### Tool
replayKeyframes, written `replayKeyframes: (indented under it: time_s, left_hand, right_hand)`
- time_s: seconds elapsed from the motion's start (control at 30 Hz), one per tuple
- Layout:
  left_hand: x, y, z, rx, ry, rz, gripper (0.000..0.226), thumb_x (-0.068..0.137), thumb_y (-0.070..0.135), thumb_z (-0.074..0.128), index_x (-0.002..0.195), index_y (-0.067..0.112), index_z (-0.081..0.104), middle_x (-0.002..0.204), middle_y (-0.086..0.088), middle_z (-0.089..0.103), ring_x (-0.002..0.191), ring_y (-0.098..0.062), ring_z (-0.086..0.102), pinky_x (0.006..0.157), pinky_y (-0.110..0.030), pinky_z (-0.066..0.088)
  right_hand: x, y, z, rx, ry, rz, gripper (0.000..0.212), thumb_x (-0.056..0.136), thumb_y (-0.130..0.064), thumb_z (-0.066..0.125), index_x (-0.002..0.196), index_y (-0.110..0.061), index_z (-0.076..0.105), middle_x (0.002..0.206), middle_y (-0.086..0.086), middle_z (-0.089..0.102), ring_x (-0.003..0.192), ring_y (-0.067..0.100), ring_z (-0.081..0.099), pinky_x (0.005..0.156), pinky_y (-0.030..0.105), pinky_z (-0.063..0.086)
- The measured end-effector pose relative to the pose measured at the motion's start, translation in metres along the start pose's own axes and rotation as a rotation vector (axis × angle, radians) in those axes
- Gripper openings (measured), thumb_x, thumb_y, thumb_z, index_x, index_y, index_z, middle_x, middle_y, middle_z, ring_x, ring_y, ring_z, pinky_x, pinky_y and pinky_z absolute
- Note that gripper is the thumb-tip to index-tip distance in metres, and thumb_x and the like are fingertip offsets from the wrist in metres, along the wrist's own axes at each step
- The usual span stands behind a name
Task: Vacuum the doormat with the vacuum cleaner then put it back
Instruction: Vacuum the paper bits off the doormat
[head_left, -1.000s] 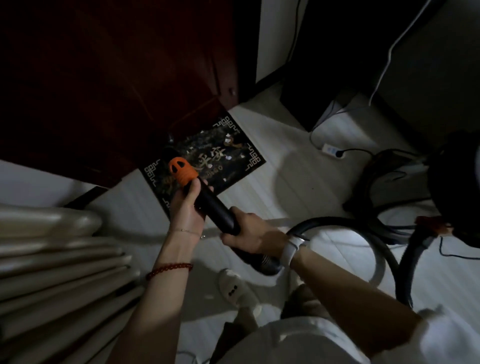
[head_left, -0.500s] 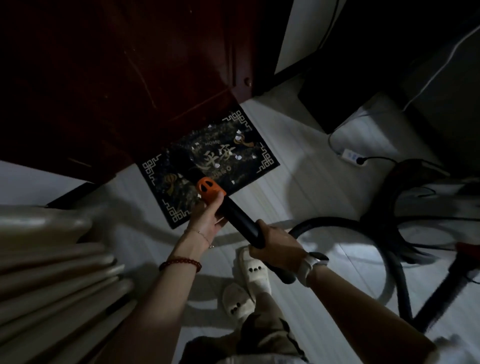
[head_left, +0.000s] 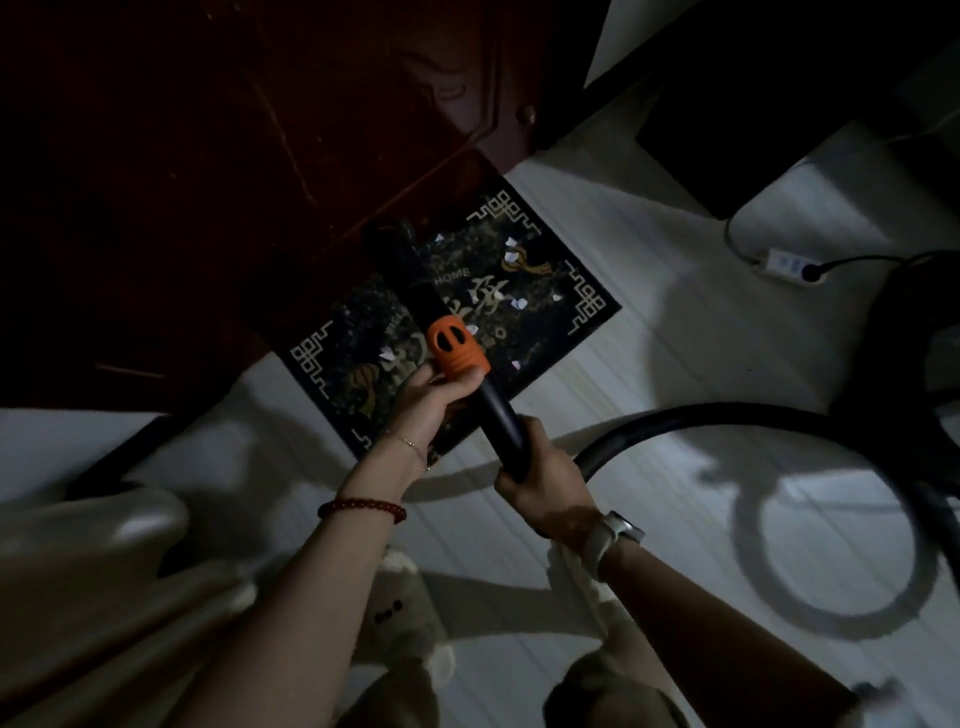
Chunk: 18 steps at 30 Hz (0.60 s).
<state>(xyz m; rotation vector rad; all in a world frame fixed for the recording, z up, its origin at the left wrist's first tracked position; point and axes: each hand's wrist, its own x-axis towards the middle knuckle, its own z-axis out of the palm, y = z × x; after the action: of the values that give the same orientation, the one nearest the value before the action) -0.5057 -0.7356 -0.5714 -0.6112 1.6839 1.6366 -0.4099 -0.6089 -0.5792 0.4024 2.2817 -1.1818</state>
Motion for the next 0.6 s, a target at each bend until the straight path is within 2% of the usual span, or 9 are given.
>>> replayKeyframes:
  time_s: [0.03, 0.1, 0.2, 0.33, 0.43, 0.47, 0.53, 0.6]
  left_hand:
    - [0.008, -0.002, -0.008, 0.03, -0.013, 0.01, 0.044, 0.075, 0.031, 0.072, 0.115, 0.018, 0.06, 0.118, -0.005, 0.062, 0.112, -0.021, 0.054, 0.104, -0.039, 0.037]
    - [0.024, -0.007, -0.019, 0.078, -0.038, 0.041, 0.058, 0.066, 0.04, 0.072, 0.119, 0.019, 0.059, 0.121, -0.004, 0.061, 0.114, -0.021, 0.053, 0.101, -0.037, 0.039]
    - [0.058, -0.023, -0.023, 0.11, -0.056, 0.068, 0.045, 0.079, 0.033, 0.069, 0.12, 0.016, 0.058, 0.118, -0.001, 0.061, 0.11, -0.017, 0.052, 0.085, -0.025, 0.038]
    - [0.109, -0.055, -0.004, 0.135, -0.06, 0.13, 0.036, 0.081, 0.027, 0.068, 0.113, 0.013, 0.059, 0.111, -0.004, 0.063, 0.105, -0.019, 0.057, 0.094, -0.03, 0.04]
    - [0.148, -0.089, 0.013, 0.203, -0.084, 0.206, 0.028, 0.082, 0.025, 0.067, 0.106, 0.011, 0.061, 0.101, -0.003, 0.066, 0.095, -0.015, 0.061, 0.084, -0.021, 0.046]
    - [0.158, -0.099, 0.018, 0.231, -0.109, 0.225, 0.019, 0.084, 0.023, 0.066, 0.099, 0.013, 0.062, 0.094, -0.002, 0.067, 0.088, -0.012, 0.063, 0.076, -0.015, 0.047]
    - [0.179, -0.118, 0.022, 0.301, -0.162, 0.242, 0.002, 0.087, 0.02, 0.062, 0.086, 0.018, 0.063, 0.082, 0.004, 0.066, 0.072, -0.001, 0.064, 0.061, -0.005, 0.046]
    - [0.197, -0.134, 0.024, 0.354, -0.202, 0.247, 0.008, 0.088, 0.019, 0.06, 0.081, 0.021, 0.064, 0.078, 0.006, 0.066, 0.067, 0.005, 0.064, 0.06, -0.005, 0.047]
  right_hand:
    - [0.008, -0.001, 0.01, 0.012, 0.047, -0.013, 0.052, 0.086, -0.025, 0.057, 0.131, -0.02, 0.031, 0.093, -0.001, 0.056, 0.078, 0.02, 0.058, 0.066, 0.027, 0.04]
    - [0.025, 0.001, 0.027, 0.013, 0.124, -0.051, 0.053, 0.089, -0.035, 0.055, 0.132, -0.018, 0.029, 0.096, 0.003, 0.06, 0.078, 0.021, 0.058, 0.066, 0.027, 0.039]
    - [0.052, 0.017, 0.041, -0.047, 0.173, -0.111, 0.054, 0.091, -0.041, 0.05, 0.133, -0.015, 0.028, 0.1, 0.009, 0.063, 0.082, 0.025, 0.061, 0.067, 0.03, 0.044]
    - [0.091, 0.06, 0.059, -0.005, 0.152, -0.129, 0.055, 0.094, -0.04, 0.045, 0.136, -0.012, 0.024, 0.104, 0.012, 0.062, 0.085, 0.028, 0.064, 0.075, 0.042, 0.052]
    - [0.117, 0.096, 0.081, 0.128, 0.17, -0.124, 0.056, 0.094, -0.037, 0.046, 0.137, -0.012, 0.021, 0.103, 0.013, 0.062, 0.078, 0.026, 0.064, 0.073, 0.045, 0.054]
    - [0.124, 0.107, 0.088, 0.181, 0.18, -0.113, 0.056, 0.094, -0.034, 0.048, 0.137, -0.011, 0.02, 0.102, 0.012, 0.062, 0.075, 0.022, 0.064, 0.07, 0.041, 0.055]
    - [0.135, 0.124, 0.102, 0.318, 0.172, -0.063, 0.052, 0.094, -0.027, 0.049, 0.135, -0.014, 0.02, 0.1, 0.006, 0.059, 0.06, 0.008, 0.062, 0.055, 0.024, 0.053]
    - [0.143, 0.139, 0.113, 0.39, 0.185, -0.047, 0.048, 0.094, -0.024, 0.05, 0.133, -0.016, 0.023, 0.093, 0.001, 0.057, 0.05, 0.003, 0.059, 0.048, 0.017, 0.049]
